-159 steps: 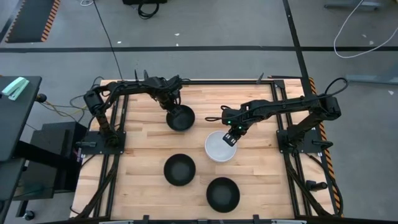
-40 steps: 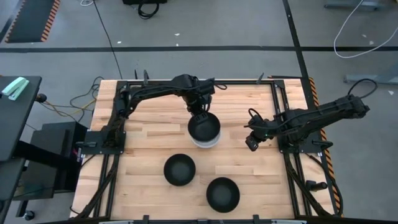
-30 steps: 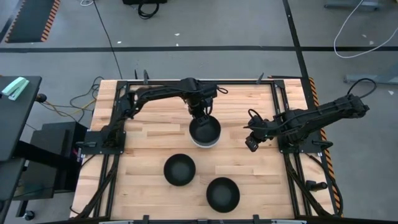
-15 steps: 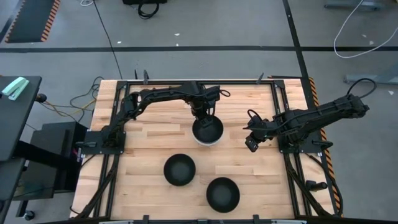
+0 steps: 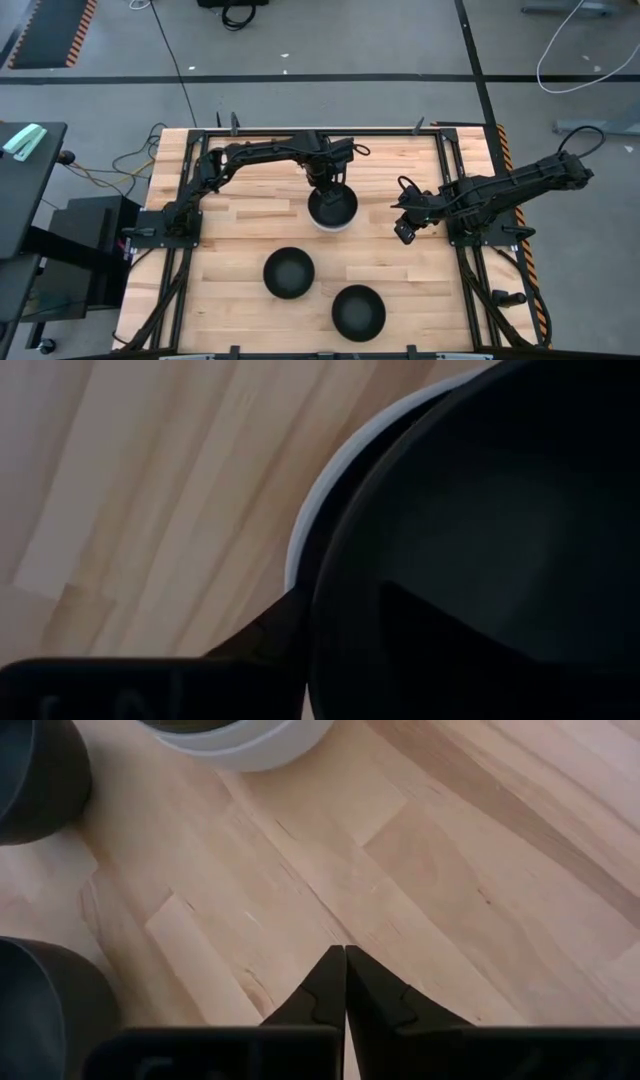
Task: Nest bowls inside each other
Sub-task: Stack the top left black bowl on the white bowl, then stack the left black bowl on the black bowl
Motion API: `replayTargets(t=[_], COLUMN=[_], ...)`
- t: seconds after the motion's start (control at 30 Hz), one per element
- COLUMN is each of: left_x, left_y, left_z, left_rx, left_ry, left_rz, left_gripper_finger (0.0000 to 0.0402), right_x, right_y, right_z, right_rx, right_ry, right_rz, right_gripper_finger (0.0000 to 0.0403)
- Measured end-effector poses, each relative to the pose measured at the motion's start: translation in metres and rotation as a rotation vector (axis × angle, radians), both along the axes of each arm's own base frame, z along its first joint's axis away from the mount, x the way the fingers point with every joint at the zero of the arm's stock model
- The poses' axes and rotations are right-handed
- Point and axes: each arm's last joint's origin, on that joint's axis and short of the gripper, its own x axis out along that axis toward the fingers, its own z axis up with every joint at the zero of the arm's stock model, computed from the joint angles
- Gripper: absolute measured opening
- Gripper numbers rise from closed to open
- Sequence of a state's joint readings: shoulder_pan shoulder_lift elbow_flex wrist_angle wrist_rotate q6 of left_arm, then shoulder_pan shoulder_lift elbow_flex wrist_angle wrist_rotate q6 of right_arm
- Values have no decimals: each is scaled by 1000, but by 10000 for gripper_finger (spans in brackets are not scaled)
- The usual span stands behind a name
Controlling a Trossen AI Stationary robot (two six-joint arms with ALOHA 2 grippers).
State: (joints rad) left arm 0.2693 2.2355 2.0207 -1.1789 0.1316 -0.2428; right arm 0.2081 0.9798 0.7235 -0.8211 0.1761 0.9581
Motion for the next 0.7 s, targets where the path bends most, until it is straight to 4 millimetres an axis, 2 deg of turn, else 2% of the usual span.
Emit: replayTargets(t=[0.1, 0.43, 0.7], left_x=[1, 4, -2], left_y=[-3, -7, -1], left_z=[5, 42, 51], left_rx=[-26, -12, -1], left_ry=[-15, -82, -51], left_rz=[-7, -45, -32], left_gripper_finger=[133, 147, 140], right_x=[0, 0, 0], right_y=[0, 0, 0], right_z=[0, 0, 0], right_rx=[0, 0, 0], right_ry=[0, 0, 0], right_rz=[0, 0, 1], right_gripper_finger=[9, 12, 14])
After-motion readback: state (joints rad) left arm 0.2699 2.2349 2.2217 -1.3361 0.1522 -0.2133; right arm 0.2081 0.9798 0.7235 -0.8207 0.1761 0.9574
